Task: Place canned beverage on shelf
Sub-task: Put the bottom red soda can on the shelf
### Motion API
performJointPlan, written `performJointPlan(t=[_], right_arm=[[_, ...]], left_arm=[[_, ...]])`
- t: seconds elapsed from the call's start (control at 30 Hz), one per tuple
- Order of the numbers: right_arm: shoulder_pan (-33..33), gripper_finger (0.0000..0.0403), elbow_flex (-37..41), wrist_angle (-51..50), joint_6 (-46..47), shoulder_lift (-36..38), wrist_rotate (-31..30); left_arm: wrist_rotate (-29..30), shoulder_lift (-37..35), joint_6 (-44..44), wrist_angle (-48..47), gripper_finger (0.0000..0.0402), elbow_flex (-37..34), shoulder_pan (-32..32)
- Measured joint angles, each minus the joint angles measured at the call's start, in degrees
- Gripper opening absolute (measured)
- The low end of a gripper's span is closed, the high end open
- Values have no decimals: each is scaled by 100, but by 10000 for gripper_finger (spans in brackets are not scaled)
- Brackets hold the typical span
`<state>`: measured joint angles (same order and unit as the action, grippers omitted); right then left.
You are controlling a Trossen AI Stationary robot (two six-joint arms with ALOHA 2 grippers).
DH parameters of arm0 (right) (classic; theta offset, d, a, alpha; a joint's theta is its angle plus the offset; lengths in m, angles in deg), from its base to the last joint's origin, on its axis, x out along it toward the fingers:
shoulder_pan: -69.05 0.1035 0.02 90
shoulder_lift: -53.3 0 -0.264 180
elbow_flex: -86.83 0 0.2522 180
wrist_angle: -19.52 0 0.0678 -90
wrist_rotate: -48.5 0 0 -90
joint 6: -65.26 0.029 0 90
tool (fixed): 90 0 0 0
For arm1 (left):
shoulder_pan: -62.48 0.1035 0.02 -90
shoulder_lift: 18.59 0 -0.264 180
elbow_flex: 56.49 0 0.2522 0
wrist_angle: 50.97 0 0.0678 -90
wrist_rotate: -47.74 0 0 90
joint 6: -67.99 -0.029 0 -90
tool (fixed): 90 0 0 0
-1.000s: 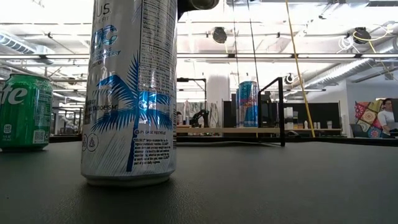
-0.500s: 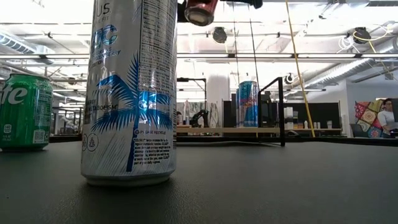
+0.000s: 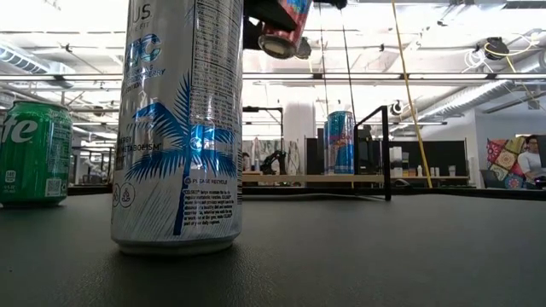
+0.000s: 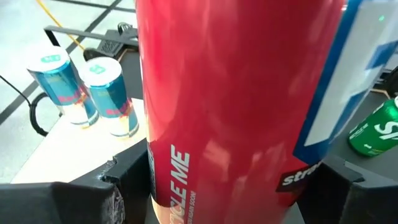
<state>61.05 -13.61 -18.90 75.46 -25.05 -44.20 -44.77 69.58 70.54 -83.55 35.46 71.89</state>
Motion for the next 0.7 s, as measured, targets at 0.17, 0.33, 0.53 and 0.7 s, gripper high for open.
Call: performJointPlan(t=[0.17, 0.33, 0.53, 0.7], right_arm=[[-131, 357, -211, -764, -36, -240, 202], [-261, 355, -209, -878, 1, -238, 454], [-442, 353, -209, -809, -9, -273, 745], [-508, 330, -209, -718, -20, -325, 756]], left_arm=[[10, 44, 0, 24, 293, -4, 4], [91, 39, -2, 34, 293, -2, 82], [114, 39, -4, 43, 293, -2, 140], [114, 39, -8, 46, 293, -2, 192]])
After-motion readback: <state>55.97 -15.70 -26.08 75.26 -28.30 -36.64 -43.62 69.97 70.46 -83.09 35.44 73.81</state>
